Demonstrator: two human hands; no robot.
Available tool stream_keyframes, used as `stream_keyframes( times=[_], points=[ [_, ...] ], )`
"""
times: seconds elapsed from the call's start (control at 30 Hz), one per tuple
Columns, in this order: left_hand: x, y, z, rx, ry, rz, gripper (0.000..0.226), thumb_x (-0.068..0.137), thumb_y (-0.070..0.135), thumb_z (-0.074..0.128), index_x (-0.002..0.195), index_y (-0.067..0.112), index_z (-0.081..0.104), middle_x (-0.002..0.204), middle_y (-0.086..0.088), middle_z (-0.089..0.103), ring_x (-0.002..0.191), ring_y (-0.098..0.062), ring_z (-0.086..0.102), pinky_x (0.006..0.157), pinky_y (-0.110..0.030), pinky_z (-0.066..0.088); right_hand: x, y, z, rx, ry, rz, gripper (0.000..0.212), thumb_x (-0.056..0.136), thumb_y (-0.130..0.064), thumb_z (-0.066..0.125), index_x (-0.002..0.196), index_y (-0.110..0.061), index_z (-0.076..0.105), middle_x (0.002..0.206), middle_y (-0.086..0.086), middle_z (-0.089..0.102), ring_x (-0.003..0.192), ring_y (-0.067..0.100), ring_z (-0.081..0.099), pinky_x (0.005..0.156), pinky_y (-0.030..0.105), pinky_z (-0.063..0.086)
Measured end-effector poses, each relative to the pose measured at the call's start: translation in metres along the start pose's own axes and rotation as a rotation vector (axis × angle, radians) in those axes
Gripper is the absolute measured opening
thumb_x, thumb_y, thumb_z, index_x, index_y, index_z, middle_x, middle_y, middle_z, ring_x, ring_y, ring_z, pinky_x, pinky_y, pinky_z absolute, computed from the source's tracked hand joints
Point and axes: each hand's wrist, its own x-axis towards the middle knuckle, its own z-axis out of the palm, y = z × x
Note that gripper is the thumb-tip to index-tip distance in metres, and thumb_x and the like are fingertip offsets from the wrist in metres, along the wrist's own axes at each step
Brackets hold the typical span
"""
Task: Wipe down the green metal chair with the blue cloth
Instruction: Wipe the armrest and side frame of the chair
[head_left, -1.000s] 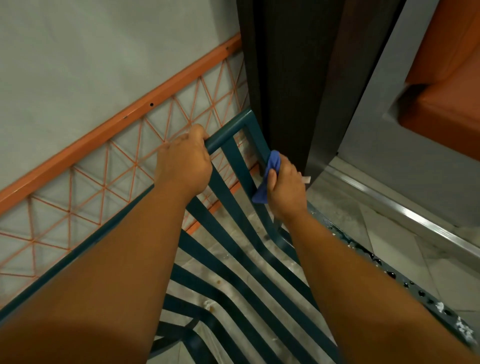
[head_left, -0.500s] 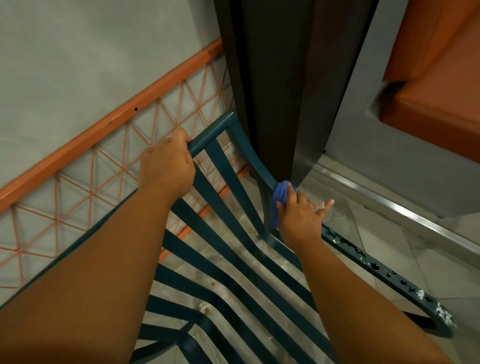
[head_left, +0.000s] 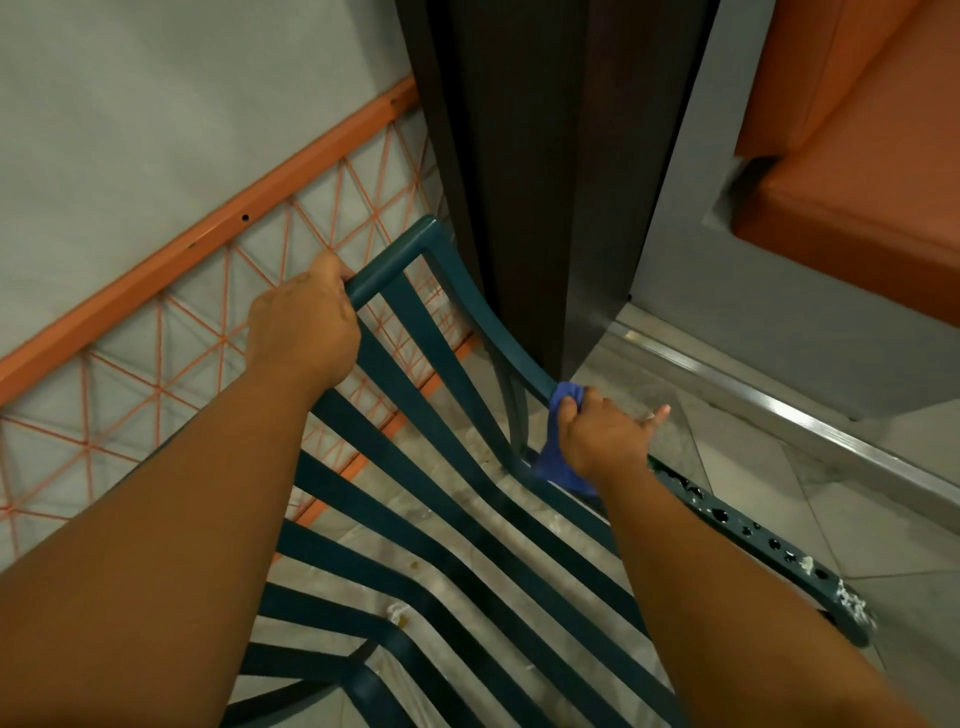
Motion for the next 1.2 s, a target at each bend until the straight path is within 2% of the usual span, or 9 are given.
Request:
stream_keyframes(
  times=[0.1,0.23,0.37,0.43,0.5,0.6,0.8,1.03,1.2],
  points=[
    [0.000,0.001,0.000,0.016,0.005,0.004,0.020,0.099,0.017,0.033,0.113,0.013,0.047,0.076,-0.005,0.051,0.070,-0.028,0.051,0.069,-0.039,0.037,0.008,-0.026,0.001,0.024,0.009,-0.002,0.050,0.101,-0.042,0.017,0.144,-0.020,0.031,0.129,0.013,0.057,0.128,0.033,0.047,0.108,0.070,-0.010],
    [-0.001,0.001,-0.002,0.019,0.007,0.006,0.019,0.099,0.016,0.034,0.113,0.012,0.046,0.077,-0.006,0.051,0.070,-0.028,0.051,0.070,-0.040,0.038,-0.013,-0.014,0.023,-0.009,0.126,-0.167,0.064,0.102,-0.037,0.033,0.151,-0.034,-0.009,0.161,0.007,0.013,0.148,0.030,0.009,0.109,0.069,-0.010],
    [-0.003,0.006,0.000,0.052,0.048,-0.019,0.024,0.093,0.009,0.039,0.115,0.013,0.047,0.105,-0.015,0.060,0.095,-0.033,0.055,0.091,-0.047,0.037,-0.010,-0.009,0.010,-0.027,0.138,-0.123,0.050,0.102,-0.038,0.027,0.149,-0.021,0.019,0.141,0.010,0.047,0.135,0.031,0.039,0.113,0.066,-0.003],
    [-0.011,0.015,0.008,0.177,0.105,0.015,0.039,0.088,0.003,0.044,0.126,0.013,0.045,0.142,-0.017,0.042,0.134,-0.034,0.034,0.111,-0.056,0.018,-0.008,-0.018,0.005,0.019,0.155,-0.110,0.048,0.102,-0.038,0.026,0.146,-0.020,0.028,0.144,0.011,0.044,0.139,0.030,0.032,0.113,0.065,0.001],
    [-0.025,0.033,0.023,0.228,0.153,0.183,0.055,0.086,0.002,0.047,0.138,0.014,0.037,0.157,-0.013,0.019,0.146,-0.032,0.009,0.115,-0.057,0.006,-0.009,-0.024,0.006,0.036,0.208,-0.153,0.050,0.102,-0.038,0.029,0.149,-0.024,0.023,0.157,0.011,0.024,0.147,0.031,0.010,0.116,0.060,0.000],
    [-0.045,0.064,0.052,0.244,0.034,0.442,0.068,0.087,0.006,0.049,0.148,0.020,0.022,0.160,-0.009,0.005,0.147,-0.030,-0.002,0.115,-0.054,-0.003,-0.014,-0.023,0.014,0.027,0.269,-0.202,0.059,0.101,-0.036,0.037,0.152,-0.033,0.008,0.161,0.011,-0.006,0.146,0.034,-0.013,0.117,0.051,-0.007],
    [-0.048,0.085,0.096,0.496,-0.374,0.424,0.081,0.096,0.024,0.045,0.147,0.033,-0.017,0.157,-0.005,-0.024,0.143,-0.029,-0.023,0.113,-0.058,-0.010,-0.008,-0.029,0.030,0.166,0.232,-0.341,0.082,0.095,-0.015,0.050,0.150,-0.041,-0.004,0.161,0.002,-0.014,0.147,0.030,-0.012,0.116,0.046,-0.007],
    [-0.052,0.102,0.101,0.646,-0.461,0.338,0.087,0.091,0.024,0.048,0.148,0.032,-0.017,0.154,-0.009,-0.031,0.139,-0.036,-0.030,0.111,-0.062,-0.011,0.002,-0.018,0.025,0.290,0.235,-0.106,0.075,0.093,-0.021,0.056,0.153,-0.017,0.010,0.155,0.008,0.030,0.142,0.028,0.028,0.119,0.043,0.014],
    [-0.053,0.114,0.100,0.656,-0.517,0.274,0.092,0.088,0.021,0.055,0.148,0.031,-0.015,0.154,-0.009,-0.031,0.140,-0.034,-0.029,0.112,-0.062,-0.010,-0.010,-0.017,0.026,0.267,0.213,-0.201,0.084,0.090,-0.001,0.053,0.153,-0.021,0.002,0.162,0.001,0.004,0.149,0.023,0.001,0.118,0.038,0.000]
  ],
)
